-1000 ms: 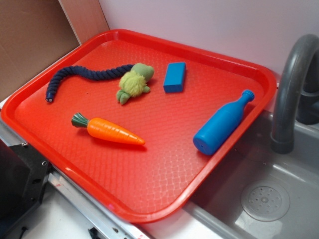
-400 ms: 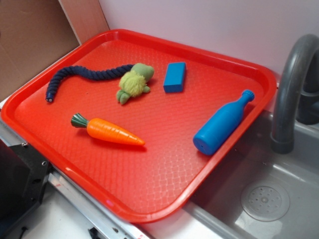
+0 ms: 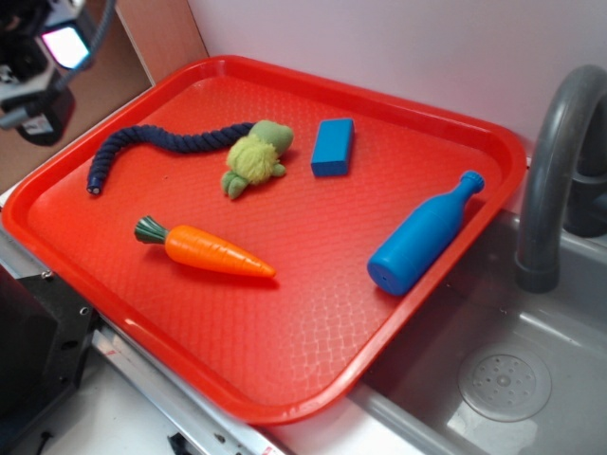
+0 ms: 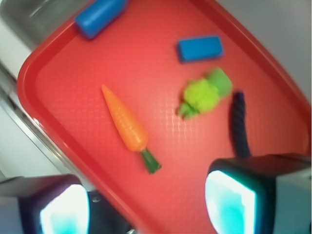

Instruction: Grab the carrot.

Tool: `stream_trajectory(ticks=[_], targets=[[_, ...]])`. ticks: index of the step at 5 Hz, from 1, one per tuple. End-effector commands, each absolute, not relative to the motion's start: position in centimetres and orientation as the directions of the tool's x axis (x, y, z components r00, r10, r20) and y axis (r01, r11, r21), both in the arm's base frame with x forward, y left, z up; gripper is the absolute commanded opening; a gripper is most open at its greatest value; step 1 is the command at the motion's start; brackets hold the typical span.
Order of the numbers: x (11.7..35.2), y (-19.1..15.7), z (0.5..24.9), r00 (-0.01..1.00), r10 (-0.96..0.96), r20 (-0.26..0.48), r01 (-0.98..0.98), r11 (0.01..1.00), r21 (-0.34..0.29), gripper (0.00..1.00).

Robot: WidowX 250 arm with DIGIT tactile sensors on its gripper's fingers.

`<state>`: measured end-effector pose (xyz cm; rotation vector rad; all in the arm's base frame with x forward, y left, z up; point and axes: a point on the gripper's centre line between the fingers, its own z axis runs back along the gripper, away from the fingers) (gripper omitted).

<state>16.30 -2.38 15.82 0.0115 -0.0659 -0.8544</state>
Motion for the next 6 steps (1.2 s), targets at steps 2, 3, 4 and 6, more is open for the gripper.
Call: stream_trajectory(ticks=[2, 3, 4, 6], targets=[[17.3, -3.8, 9.6, 0.397, -0.915, -0.069, 0.918, 0.396, 0.035, 1.00], [17.6, -3.9, 7.7, 0.351, -0.930, -0.108, 0.936, 0.348, 0.046, 1.00], [17.3, -4.5, 5.7, 0.348, -0.922, -0.171, 0.937, 0.344, 0.054, 1.00], [16.2, -5.2, 1.8, 0.338, -0.894, -0.295, 0.939, 0.340, 0.048, 1.00]])
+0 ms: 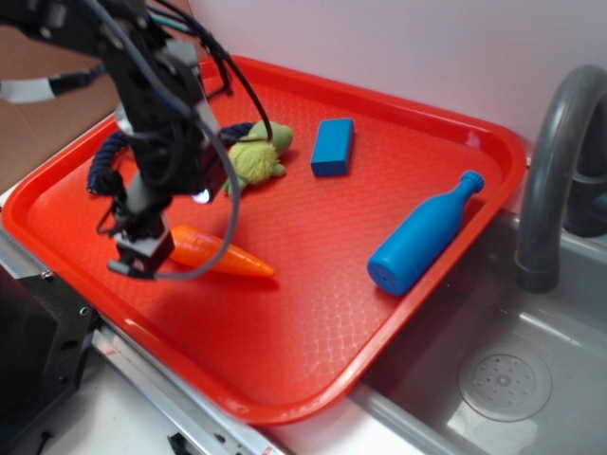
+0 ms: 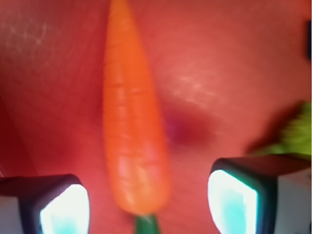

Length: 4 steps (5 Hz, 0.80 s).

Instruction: Grab the carrot.

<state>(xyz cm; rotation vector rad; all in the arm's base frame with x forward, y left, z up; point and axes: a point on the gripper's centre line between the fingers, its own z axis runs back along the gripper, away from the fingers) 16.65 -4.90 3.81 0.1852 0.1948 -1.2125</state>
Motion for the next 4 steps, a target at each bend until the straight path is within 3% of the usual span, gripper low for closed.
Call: stream_trajectory(ticks=[1, 2, 3, 4], targets=[[16.4, -5.0, 0.9, 0.372, -0.866, -0.333, 0.926, 0.372, 0.066, 0.73], [16.6, -5.1, 0.7, 0.390, -0.854, -0.344, 0.918, 0.389, 0.078, 0.00], [16.7, -5.0, 1.2, 0.424, -0.844, -0.330, 0.903, 0.423, 0.079, 0.00], [17.5, -4.8, 5.8, 0.623, -0.727, -0.287, 0.769, 0.636, 0.058, 0.00]])
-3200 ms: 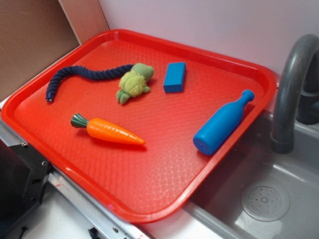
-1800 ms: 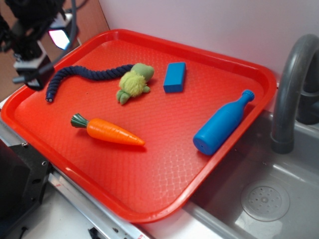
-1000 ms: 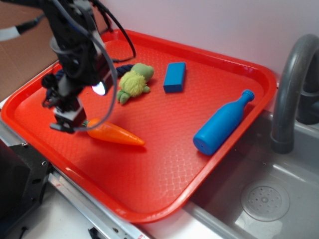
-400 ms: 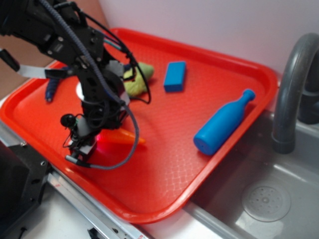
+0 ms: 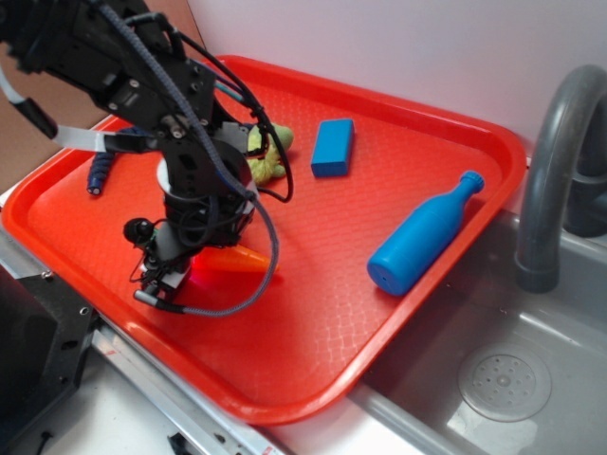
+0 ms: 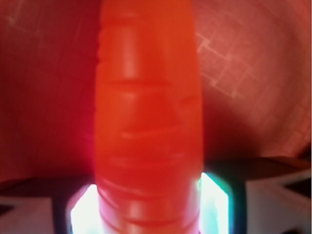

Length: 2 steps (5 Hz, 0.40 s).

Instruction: Grab the carrot.

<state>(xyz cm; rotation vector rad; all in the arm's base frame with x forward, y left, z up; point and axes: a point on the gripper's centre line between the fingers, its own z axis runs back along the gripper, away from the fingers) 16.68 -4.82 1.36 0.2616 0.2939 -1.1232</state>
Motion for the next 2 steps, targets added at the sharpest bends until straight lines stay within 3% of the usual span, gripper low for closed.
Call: stream_trajectory(ticks=[1, 2], targets=[[17.5, -5.0, 10.8, 0.807, -0.586, -0.072, 0.589, 0.807, 0.036, 0.00], [17.3, -5.5, 15.9, 0.928, -0.372, -0.013, 0.372, 0.928, -0.014, 0.00]])
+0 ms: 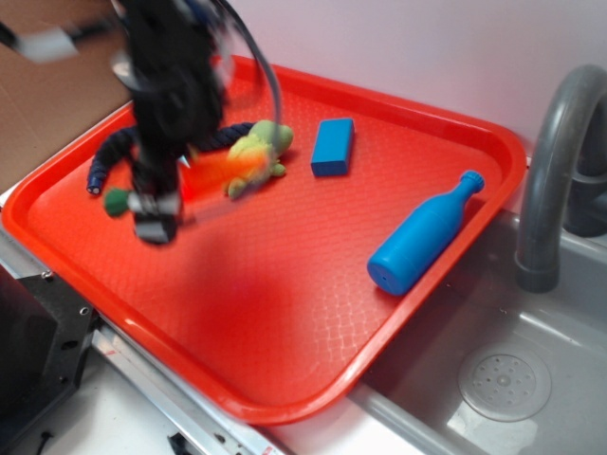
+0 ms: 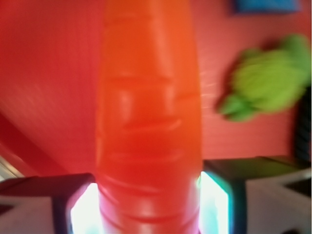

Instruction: Grab the carrot.

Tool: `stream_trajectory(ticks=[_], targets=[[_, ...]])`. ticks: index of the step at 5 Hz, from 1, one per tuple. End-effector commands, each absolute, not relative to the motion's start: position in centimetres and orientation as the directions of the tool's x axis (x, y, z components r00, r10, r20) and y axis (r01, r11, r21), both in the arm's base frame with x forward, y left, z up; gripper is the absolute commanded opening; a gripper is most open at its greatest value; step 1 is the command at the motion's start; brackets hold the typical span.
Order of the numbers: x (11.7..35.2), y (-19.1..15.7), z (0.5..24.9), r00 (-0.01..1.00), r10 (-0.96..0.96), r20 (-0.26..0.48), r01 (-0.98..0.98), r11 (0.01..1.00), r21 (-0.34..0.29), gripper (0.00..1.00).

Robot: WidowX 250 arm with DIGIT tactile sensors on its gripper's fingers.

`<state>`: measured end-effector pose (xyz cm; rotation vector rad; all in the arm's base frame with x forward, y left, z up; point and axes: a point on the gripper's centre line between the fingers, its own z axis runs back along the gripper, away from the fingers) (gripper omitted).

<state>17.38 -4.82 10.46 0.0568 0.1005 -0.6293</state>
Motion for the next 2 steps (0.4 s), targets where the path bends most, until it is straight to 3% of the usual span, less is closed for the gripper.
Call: stream_trajectory(ticks=[1, 2], targets=[[16.77, -4.97, 19.93, 0.976, -0.219, 0.009, 0.219, 0.972, -0.091, 0.00], [16.97, -4.33, 19.85, 0.975, -0.219, -0.037, 0.210, 0.964, -0.162, 0.00]])
